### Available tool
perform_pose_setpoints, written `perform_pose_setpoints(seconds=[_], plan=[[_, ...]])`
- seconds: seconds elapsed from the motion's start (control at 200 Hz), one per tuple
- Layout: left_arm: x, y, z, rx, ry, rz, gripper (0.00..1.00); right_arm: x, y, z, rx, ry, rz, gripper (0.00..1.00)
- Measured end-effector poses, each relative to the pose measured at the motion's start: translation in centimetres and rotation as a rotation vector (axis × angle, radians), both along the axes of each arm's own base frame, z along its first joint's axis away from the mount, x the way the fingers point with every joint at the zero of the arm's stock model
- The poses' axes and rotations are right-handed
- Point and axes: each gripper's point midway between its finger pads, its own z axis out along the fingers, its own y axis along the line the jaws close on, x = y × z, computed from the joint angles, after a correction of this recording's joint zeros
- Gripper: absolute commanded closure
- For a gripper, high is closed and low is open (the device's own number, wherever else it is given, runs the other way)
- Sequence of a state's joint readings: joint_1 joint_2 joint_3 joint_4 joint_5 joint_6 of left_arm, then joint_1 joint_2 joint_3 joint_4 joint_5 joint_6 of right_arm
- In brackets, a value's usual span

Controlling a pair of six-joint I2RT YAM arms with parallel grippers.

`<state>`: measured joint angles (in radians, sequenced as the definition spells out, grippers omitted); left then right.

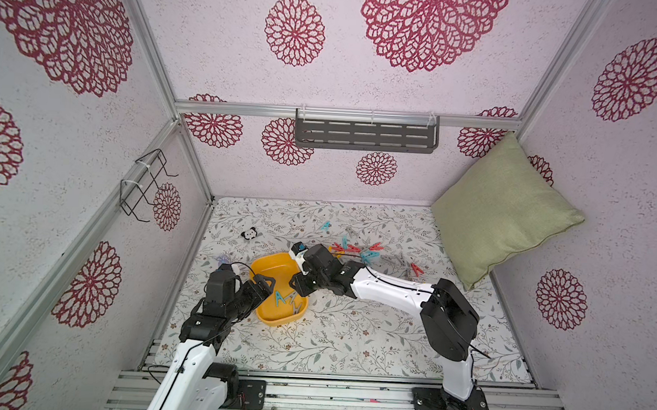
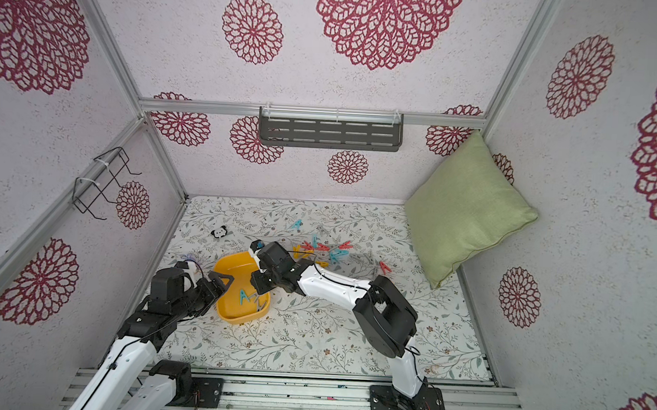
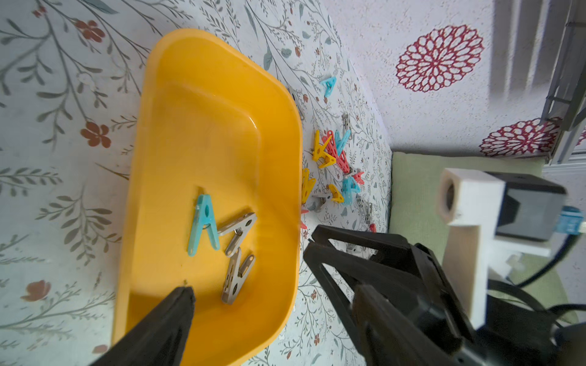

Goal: Put the clothespins into the storage box
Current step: Place the clothespin in the storage box, then pick up the clothespin from the center of the board.

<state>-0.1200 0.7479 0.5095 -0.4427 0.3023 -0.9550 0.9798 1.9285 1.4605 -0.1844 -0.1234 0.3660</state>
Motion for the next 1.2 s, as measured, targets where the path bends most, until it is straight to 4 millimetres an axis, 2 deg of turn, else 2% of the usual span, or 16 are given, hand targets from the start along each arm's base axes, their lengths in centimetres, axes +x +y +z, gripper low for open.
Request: perform_pose_setpoints(seconds=[0.165, 0.29, 0.42, 0.625, 0.851, 1.016, 1.196], plan=[[0.5, -1.8, -1.0, 0.002, 0.026, -0.055, 0.14, 1.7, -4.3, -0.3, -0.027, -0.013, -0.077, 0.57], [0.9, -2.5, -1.2, 0.004, 0.026, -0.065, 0.13, 3.5, -8.0, -2.3, -0.072, -0.004, -0.129, 0.48], [1.2, -3.0, -1.1, -0.001, 0.017, -0.073, 0.14, 4.4, -10.6, -4.7, -0.133, 0.007, -0.141, 0.42], [1.5, -3.0, -0.9, -0.002, 0.004, -0.063, 0.14, 4.1, -10.5, -7.5, -0.194, 0.001, -0.075, 0.38], [1.5, -2.9, -0.9, 0.001, 0.002, -0.058, 0.14, 4.0, -10.3, -9.9, -0.241, 0.003, -0.029, 0.38], [1.5, -2.8, -0.9, 0.003, 0.002, -0.056, 0.13, 4.5, -9.7, -9.9, -0.241, -0.010, -0.009, 0.39], [1.5, -2.8, -0.9, 0.003, 0.001, -0.055, 0.12, 4.6, -8.6, -9.9, -0.225, -0.008, 0.015, 0.48]])
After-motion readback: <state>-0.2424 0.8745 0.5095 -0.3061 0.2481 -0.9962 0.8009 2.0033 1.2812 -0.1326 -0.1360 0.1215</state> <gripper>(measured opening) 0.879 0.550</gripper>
